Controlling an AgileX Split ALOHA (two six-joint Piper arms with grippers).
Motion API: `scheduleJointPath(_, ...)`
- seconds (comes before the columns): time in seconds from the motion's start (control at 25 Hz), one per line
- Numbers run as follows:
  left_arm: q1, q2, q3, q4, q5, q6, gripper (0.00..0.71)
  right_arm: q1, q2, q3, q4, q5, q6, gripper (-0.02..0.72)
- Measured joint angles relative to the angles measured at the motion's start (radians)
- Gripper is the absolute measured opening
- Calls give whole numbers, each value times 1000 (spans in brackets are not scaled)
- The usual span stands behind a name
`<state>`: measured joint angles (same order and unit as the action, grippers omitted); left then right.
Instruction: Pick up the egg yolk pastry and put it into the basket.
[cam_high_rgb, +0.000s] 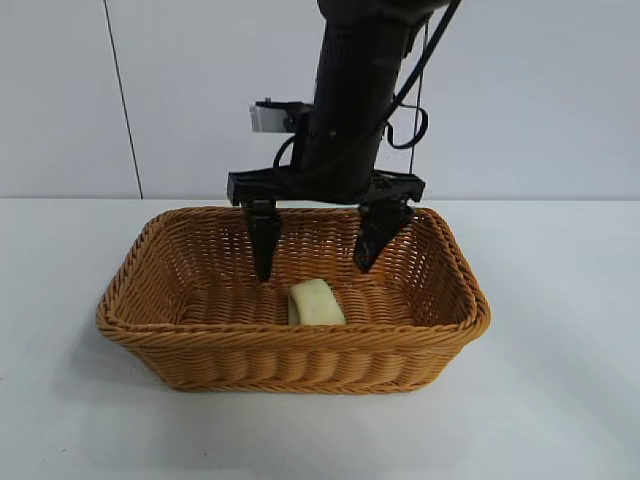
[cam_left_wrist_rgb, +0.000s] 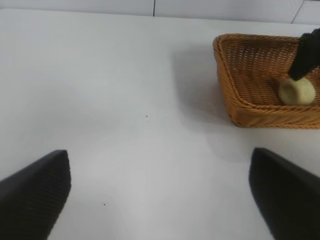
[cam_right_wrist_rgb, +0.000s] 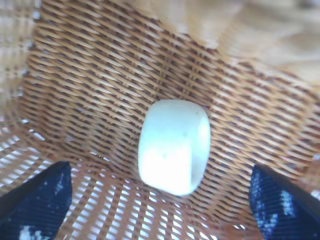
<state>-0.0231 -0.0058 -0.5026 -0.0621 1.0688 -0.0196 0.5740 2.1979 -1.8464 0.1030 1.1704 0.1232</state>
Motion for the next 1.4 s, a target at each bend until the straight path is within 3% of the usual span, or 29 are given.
scheduleJointPath(0.16, 0, 0, 0, 0, 0, 0, 695, -9, 0, -117, -50, 37, 8, 689)
scheduleJointPath(0.28, 0, 0, 0, 0, 0, 0, 695, -43, 0, -154, -55, 39, 19, 693)
scheduleJointPath(1.08, 0, 0, 0, 0, 0, 0, 695, -513, 0, -157, -123, 41, 4, 695)
scheduleJointPath(1.4, 0, 0, 0, 0, 0, 0, 695, -573, -34, -74, -136, 40, -9, 695)
